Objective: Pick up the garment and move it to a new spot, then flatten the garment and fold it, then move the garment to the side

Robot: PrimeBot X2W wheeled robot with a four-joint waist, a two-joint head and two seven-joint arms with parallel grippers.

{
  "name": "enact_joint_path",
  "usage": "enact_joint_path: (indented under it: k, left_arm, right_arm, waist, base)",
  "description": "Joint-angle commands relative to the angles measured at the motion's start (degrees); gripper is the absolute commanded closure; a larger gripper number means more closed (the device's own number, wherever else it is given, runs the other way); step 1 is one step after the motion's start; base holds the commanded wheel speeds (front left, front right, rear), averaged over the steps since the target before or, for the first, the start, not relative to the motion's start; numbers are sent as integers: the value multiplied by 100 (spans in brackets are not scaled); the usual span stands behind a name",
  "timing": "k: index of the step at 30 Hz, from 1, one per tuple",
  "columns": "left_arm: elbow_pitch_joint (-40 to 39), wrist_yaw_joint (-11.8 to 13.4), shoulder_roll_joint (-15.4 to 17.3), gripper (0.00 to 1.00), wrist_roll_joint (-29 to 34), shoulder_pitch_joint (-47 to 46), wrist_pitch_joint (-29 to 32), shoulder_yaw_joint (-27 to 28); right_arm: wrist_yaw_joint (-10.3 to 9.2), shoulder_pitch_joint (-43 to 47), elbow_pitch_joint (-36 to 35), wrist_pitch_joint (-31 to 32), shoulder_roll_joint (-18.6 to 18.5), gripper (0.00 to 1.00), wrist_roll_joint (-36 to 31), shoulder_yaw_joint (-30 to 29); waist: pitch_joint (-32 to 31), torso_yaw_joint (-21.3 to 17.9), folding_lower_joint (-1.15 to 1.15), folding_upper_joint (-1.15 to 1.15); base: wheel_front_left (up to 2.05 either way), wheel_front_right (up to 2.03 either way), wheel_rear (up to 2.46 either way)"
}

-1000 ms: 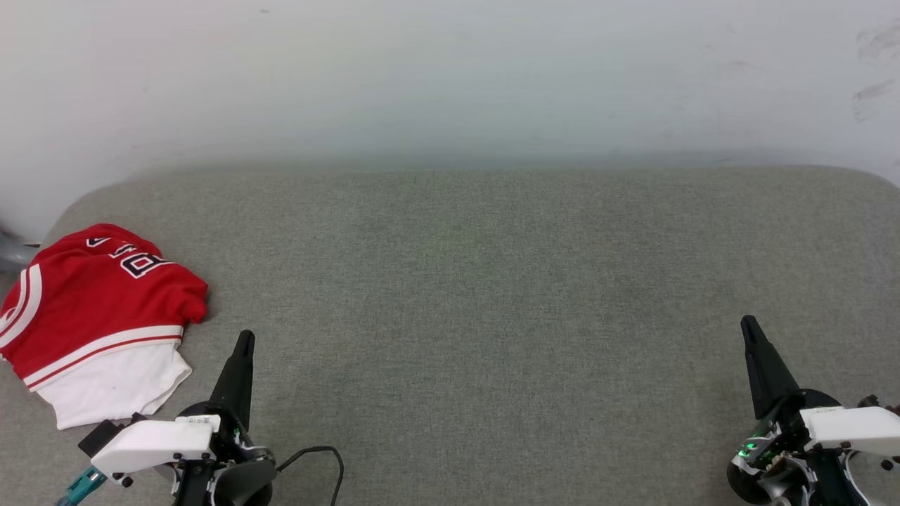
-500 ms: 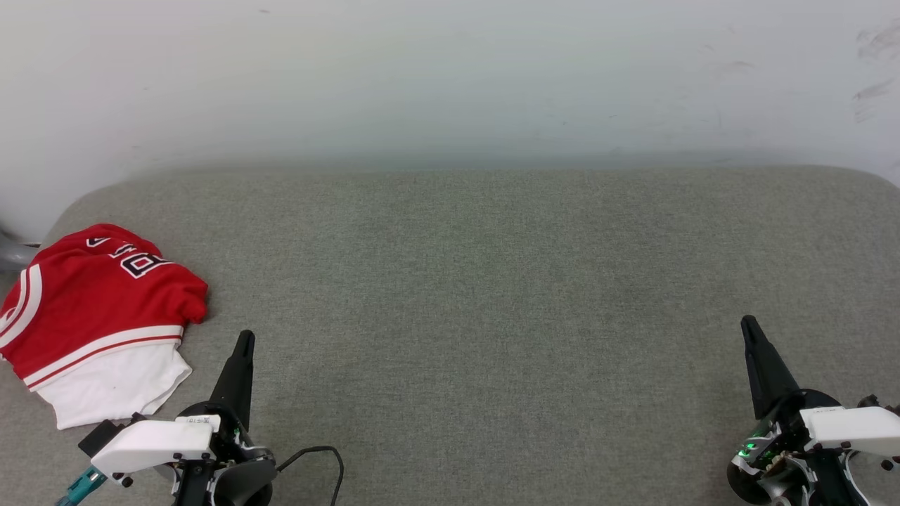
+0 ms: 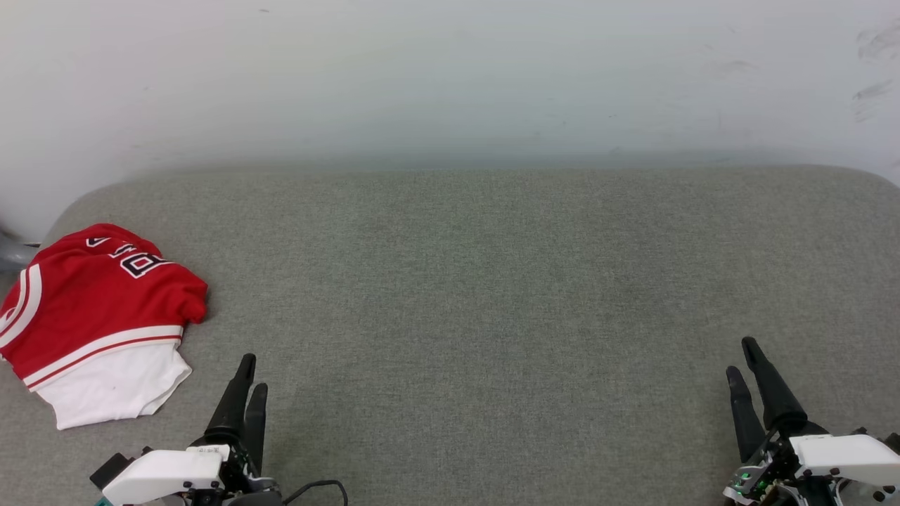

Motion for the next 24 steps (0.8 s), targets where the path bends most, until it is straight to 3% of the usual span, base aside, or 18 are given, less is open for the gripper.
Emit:
enact_joint_path:
  k: [1,12,24]
  left_arm:
    - [-125,-1,5,0,49,-71,-87,-16]
    - [-215,-3,7,0,506,54,-394,52]
    - [-519,-7,9,0,1460,107,-712,481]
  right_arm:
    - [0,-71,-101,-78,0,0,-68,67]
    - [0,-56,-94,-388,1,0,-560,142]
    - [0,-116,-425,-708,2,0,-2261,66]
  waist:
    - [0,-3,0,0]
    - [3,-19,0,0]
    - [9,-26,0,0]
  base:
    - [0,0,0]
    - [0,0,0]
    - [0,0,0]
